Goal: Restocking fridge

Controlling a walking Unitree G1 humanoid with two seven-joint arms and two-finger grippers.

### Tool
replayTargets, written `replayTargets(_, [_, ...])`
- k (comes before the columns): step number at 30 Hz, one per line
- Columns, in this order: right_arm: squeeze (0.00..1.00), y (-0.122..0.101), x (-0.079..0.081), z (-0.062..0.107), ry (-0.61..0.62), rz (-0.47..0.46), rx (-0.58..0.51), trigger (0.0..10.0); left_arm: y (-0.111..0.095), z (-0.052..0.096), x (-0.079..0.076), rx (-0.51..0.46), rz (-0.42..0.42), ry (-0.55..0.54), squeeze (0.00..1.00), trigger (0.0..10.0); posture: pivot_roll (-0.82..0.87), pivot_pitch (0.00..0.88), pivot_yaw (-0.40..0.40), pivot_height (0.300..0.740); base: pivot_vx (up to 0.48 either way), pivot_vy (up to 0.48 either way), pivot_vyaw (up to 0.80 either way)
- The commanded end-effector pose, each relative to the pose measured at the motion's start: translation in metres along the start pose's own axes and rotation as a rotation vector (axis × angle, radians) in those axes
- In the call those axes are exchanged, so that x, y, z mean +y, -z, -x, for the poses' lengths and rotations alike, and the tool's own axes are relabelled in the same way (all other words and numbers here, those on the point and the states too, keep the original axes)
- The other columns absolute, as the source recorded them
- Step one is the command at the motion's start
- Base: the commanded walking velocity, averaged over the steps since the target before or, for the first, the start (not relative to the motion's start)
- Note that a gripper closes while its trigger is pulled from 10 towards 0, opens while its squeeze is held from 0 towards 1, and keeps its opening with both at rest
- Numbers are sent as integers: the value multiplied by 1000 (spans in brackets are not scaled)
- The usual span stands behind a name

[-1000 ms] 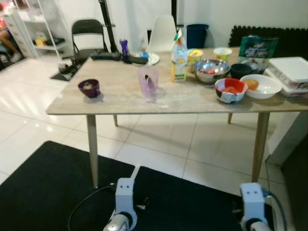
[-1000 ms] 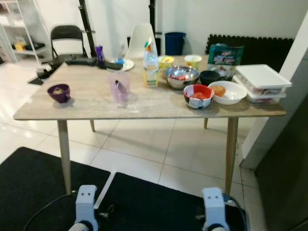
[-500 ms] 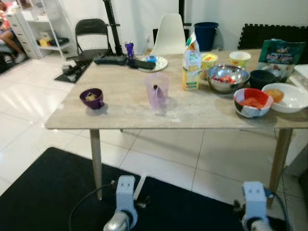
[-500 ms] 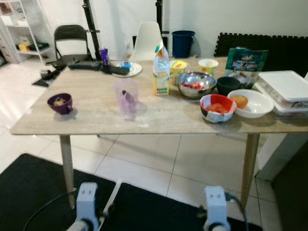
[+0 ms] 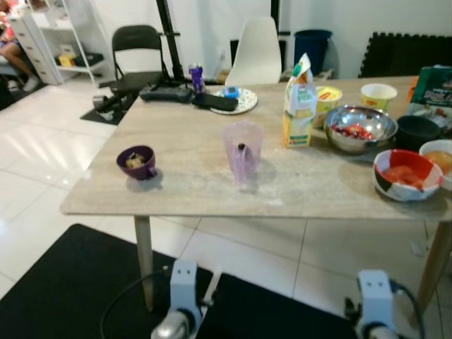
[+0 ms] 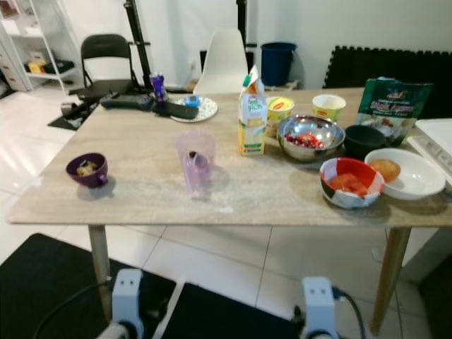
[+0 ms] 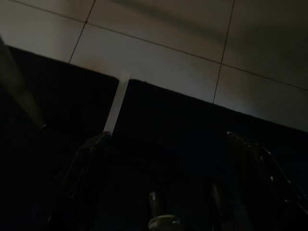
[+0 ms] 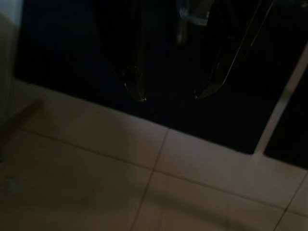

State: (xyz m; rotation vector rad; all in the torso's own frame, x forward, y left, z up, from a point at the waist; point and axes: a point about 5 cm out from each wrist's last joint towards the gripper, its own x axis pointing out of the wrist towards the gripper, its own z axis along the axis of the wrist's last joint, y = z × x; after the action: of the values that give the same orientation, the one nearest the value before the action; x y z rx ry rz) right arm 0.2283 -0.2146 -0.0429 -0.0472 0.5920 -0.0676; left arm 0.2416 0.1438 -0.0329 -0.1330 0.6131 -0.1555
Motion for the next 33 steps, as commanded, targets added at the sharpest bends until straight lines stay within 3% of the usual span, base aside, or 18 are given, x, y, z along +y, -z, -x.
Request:
replayTargets(1, [0, 3, -7, 2, 22, -8, 15, 10000, 6, 2, 3, 28, 4, -8, 0, 10000, -16, 102, 84, 740, 315, 0, 0])
replayTargets(6, [0, 4, -7, 2, 25, -8, 19, 10000, 6, 1, 2, 28, 3, -6, 0, 10000, -17, 100, 85, 740, 304, 0, 0])
replayTargets(18, [0, 11, -10, 5, 52, -2, 52, 10000, 0, -2, 2, 23, -49, 1, 0, 10000, -28, 87, 97, 740, 0, 0, 0])
replayTargets(33, [0, 12, -8, 4, 56, -17, 72, 10000, -11, -5, 7, -3, -15, -7, 0, 10000, -36, 116, 76, 740, 0, 0, 0])
